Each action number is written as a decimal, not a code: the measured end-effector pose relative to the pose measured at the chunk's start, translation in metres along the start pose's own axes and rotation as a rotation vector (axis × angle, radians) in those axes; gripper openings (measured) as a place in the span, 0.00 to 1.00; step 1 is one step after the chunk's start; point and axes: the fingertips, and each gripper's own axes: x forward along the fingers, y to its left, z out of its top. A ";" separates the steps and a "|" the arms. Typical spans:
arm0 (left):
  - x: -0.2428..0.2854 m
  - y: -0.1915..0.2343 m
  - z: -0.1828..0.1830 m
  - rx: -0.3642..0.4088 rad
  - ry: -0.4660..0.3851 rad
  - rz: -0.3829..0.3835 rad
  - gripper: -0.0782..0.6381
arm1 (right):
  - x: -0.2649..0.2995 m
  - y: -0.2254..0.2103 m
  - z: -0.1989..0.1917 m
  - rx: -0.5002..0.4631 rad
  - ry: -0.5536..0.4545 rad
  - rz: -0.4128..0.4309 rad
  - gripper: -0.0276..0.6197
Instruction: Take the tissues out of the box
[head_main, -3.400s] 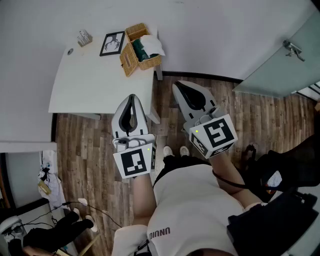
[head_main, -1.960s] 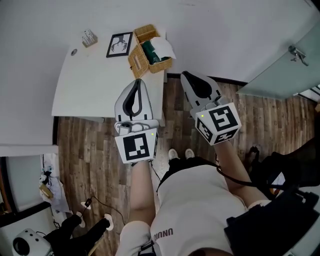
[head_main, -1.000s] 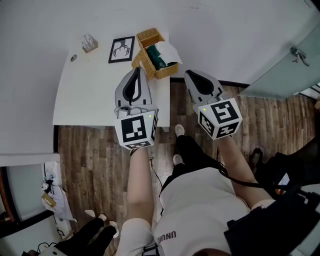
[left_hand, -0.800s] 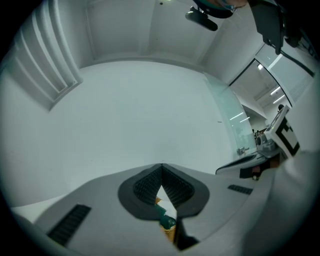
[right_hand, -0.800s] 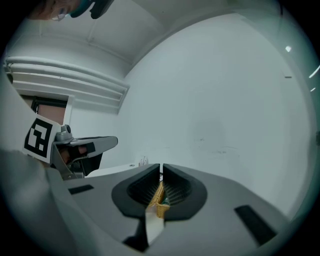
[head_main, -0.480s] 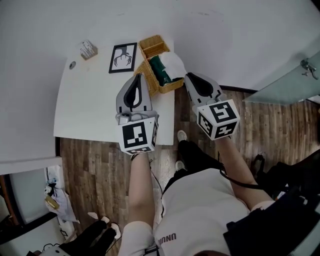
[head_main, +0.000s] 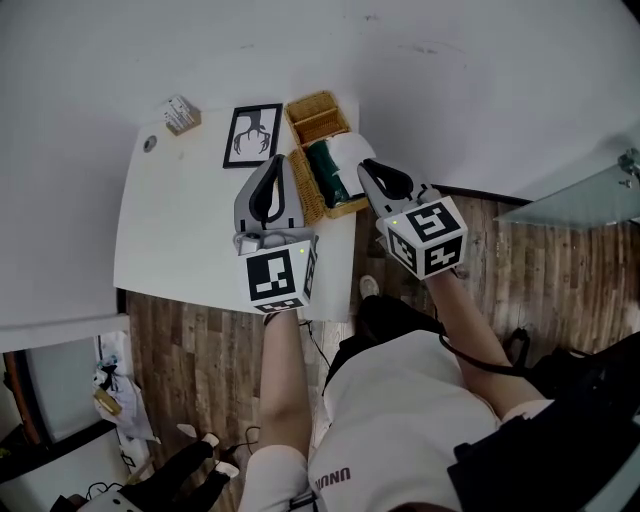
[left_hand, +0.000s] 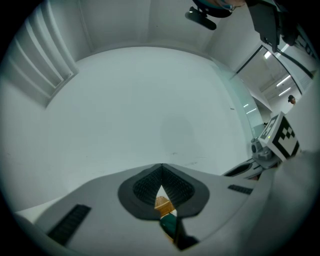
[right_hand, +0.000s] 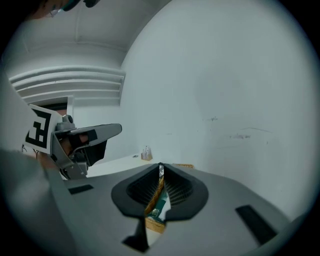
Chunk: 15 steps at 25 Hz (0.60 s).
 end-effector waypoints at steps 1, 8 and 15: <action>0.004 0.001 -0.002 0.002 0.003 0.006 0.12 | 0.005 -0.001 -0.001 -0.005 0.011 0.016 0.08; 0.026 -0.001 -0.024 0.001 0.047 0.020 0.12 | 0.030 -0.012 -0.009 -0.029 0.050 0.061 0.11; 0.038 -0.001 -0.041 0.000 0.091 -0.010 0.12 | 0.052 -0.015 -0.026 -0.015 0.117 0.064 0.25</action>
